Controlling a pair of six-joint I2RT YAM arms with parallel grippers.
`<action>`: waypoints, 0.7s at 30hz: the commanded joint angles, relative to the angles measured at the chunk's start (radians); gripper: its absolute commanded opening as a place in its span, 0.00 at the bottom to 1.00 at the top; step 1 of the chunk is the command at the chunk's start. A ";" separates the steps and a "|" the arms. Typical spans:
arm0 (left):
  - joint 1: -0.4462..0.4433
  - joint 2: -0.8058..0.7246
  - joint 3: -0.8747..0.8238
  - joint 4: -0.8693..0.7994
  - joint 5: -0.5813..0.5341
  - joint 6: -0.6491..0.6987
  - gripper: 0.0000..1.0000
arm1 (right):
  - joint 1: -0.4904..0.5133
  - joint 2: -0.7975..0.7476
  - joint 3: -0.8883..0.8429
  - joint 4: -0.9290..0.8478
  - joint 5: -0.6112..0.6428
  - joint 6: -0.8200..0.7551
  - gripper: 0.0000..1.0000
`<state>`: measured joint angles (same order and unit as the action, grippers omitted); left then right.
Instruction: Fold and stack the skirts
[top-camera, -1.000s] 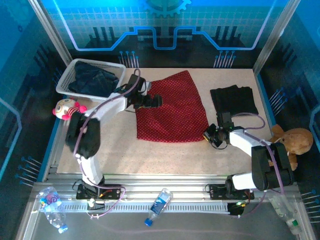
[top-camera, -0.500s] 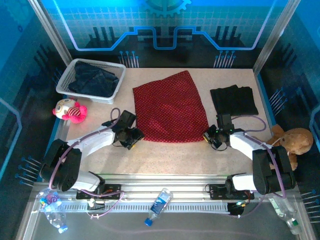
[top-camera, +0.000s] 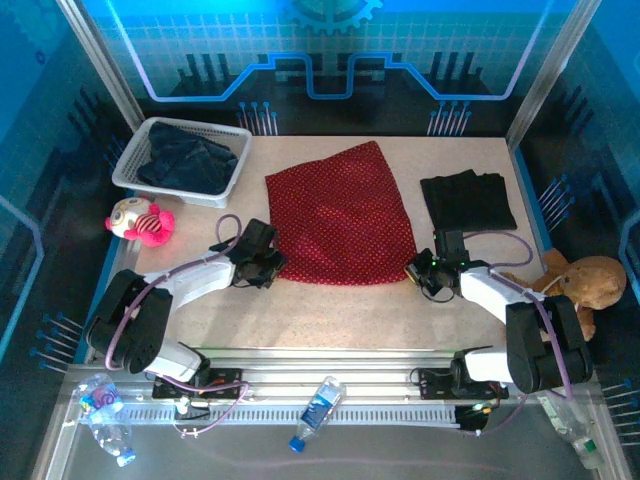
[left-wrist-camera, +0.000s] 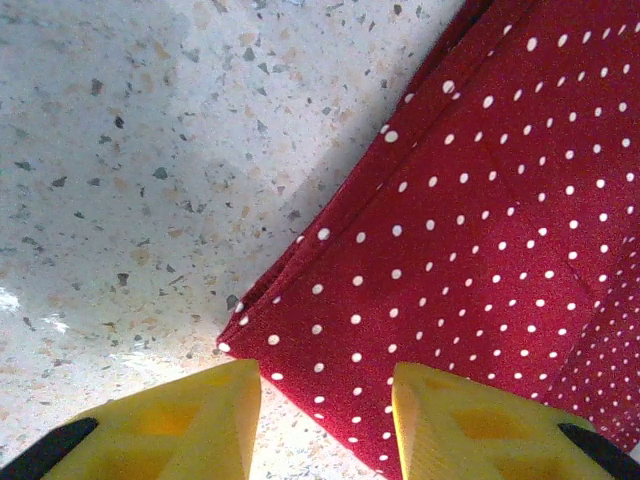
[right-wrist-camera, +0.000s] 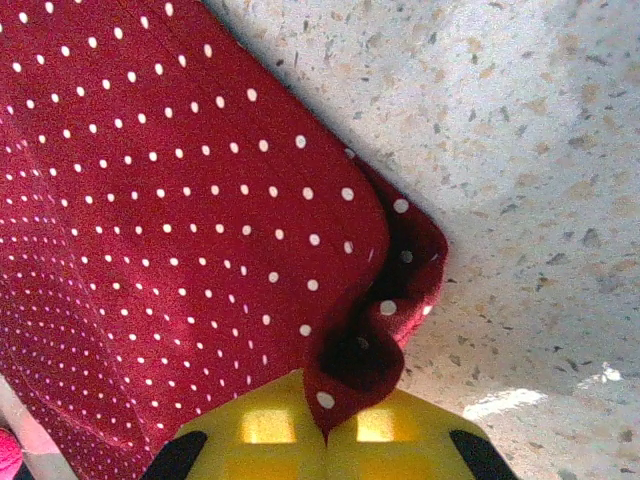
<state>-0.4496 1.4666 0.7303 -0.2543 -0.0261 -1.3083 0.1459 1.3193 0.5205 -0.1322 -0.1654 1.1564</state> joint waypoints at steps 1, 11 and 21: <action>-0.009 0.021 0.015 -0.026 -0.036 -0.021 0.40 | 0.014 -0.014 -0.012 0.014 -0.003 0.011 0.00; -0.017 0.102 0.030 0.040 -0.027 -0.009 0.39 | 0.015 -0.019 -0.014 0.010 -0.005 0.005 0.00; -0.019 0.205 0.138 0.123 -0.074 0.130 0.17 | 0.015 -0.041 -0.019 -0.002 -0.003 0.006 0.00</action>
<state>-0.4614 1.6104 0.8200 -0.3496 -0.0570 -1.2411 0.1459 1.3018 0.5163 -0.1295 -0.1658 1.1564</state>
